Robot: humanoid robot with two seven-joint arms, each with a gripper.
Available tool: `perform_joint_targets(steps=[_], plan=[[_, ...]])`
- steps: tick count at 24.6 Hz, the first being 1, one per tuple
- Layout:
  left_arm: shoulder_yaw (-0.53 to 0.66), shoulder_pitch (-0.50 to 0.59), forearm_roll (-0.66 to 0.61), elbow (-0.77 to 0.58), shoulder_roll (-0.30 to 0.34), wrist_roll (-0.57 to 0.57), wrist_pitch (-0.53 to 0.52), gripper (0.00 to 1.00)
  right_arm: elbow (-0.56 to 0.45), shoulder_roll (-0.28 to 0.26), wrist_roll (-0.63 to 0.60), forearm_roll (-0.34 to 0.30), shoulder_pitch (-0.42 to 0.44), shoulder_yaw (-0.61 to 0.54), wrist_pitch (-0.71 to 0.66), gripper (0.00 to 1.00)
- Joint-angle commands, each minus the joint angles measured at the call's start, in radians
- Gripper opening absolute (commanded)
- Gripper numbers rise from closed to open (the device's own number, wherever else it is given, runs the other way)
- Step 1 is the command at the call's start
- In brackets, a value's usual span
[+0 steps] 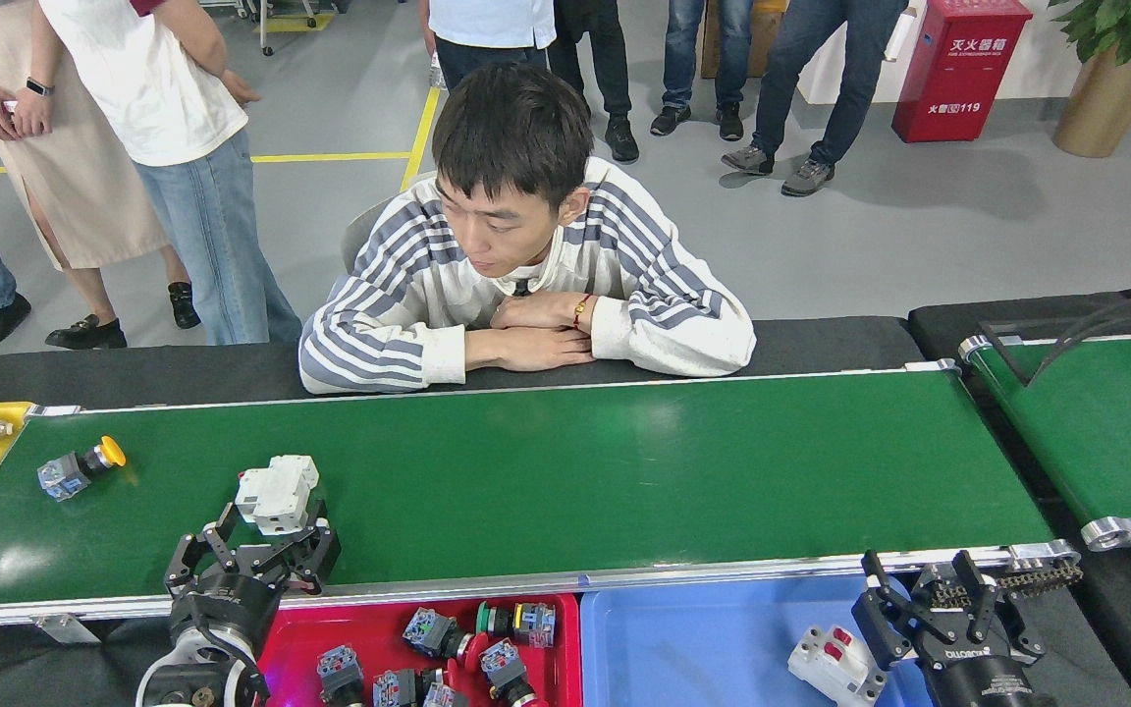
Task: Pick switch part from conveyor to tray
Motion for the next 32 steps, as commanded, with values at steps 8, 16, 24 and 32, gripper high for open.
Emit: perform_joint_targets(steps=[8,16,24,32], plan=[[0.012,-0.081,0.037,0.137,0.071,0.017,-0.017,0.23,-0.009,-0.007,-0.006,-0.003,-0.011,-0.002,-0.036,1.00],[-0.031,0.178,0.060,-0.295,-0.018,0.014,-0.269,0.10,-0.010,-0.006,-0.007,-0.005,-0.011,-0.007,-0.034,1.00],[-0.429,0.329,0.012,-0.519,-0.147,-0.047,-0.359,0.42,-0.018,-0.052,-0.006,-0.005,-0.023,-0.031,-0.025,1.00],[-0.808,0.284,-0.089,-0.499,-0.228,-0.095,0.035,1.00,-0.020,-0.062,-0.003,0.073,-0.022,-0.031,-0.010,1.00]])
